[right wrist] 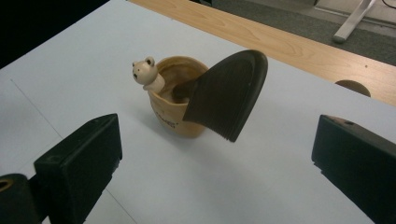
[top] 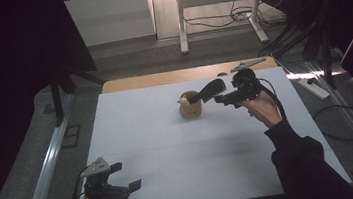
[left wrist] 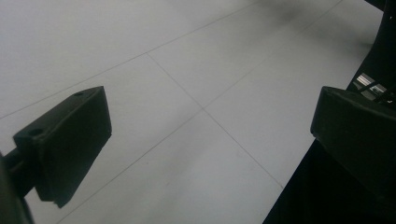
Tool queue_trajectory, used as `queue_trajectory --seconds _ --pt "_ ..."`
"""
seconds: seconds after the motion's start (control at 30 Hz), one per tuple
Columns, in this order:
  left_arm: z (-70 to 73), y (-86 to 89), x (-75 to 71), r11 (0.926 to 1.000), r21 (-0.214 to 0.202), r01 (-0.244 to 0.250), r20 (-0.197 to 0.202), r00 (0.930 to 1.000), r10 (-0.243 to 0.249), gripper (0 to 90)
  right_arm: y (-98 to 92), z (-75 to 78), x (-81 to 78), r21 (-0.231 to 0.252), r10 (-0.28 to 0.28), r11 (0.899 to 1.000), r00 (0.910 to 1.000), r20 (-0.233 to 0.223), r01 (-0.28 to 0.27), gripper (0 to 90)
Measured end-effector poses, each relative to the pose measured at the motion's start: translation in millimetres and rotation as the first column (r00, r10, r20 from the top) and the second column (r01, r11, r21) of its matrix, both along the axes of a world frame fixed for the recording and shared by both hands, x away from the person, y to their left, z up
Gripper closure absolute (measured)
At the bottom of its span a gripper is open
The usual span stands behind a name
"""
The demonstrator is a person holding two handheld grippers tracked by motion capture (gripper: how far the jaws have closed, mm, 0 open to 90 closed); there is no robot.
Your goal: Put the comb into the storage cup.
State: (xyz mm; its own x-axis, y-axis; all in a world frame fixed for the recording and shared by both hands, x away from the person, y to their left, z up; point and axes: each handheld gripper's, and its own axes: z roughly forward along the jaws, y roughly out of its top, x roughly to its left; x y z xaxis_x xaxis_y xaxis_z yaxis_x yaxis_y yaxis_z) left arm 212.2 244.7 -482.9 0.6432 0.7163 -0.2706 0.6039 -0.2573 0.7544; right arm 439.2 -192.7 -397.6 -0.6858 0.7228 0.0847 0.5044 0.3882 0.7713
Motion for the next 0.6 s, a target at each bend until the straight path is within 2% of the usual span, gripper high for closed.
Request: queue_trajectory --seconds 0.17,0.43,0.6 --pt "0.4 1.2 -1.1 0.9998 -0.009 -0.016 0.007 0.9998 0.016 0.0 0.1 -1.5 -7.5 -0.022 0.009 1.0 0.9998 0.019 -0.009 1.1" --pt "0.8 0.4 -1.7 0.9997 0.003 -0.023 0.011 0.9997 0.023 0.0 -1.8 -7.3 -19.2 -0.035 0.037 0.999 0.9988 0.031 -0.036 0.0" --pt "0.7 0.5 -1.6 0.9997 0.002 -0.023 0.01 0.9997 0.023 0.0 -4.7 -13.4 -24.9 -0.018 0.044 0.999 0.9985 0.031 -0.043 0.0"
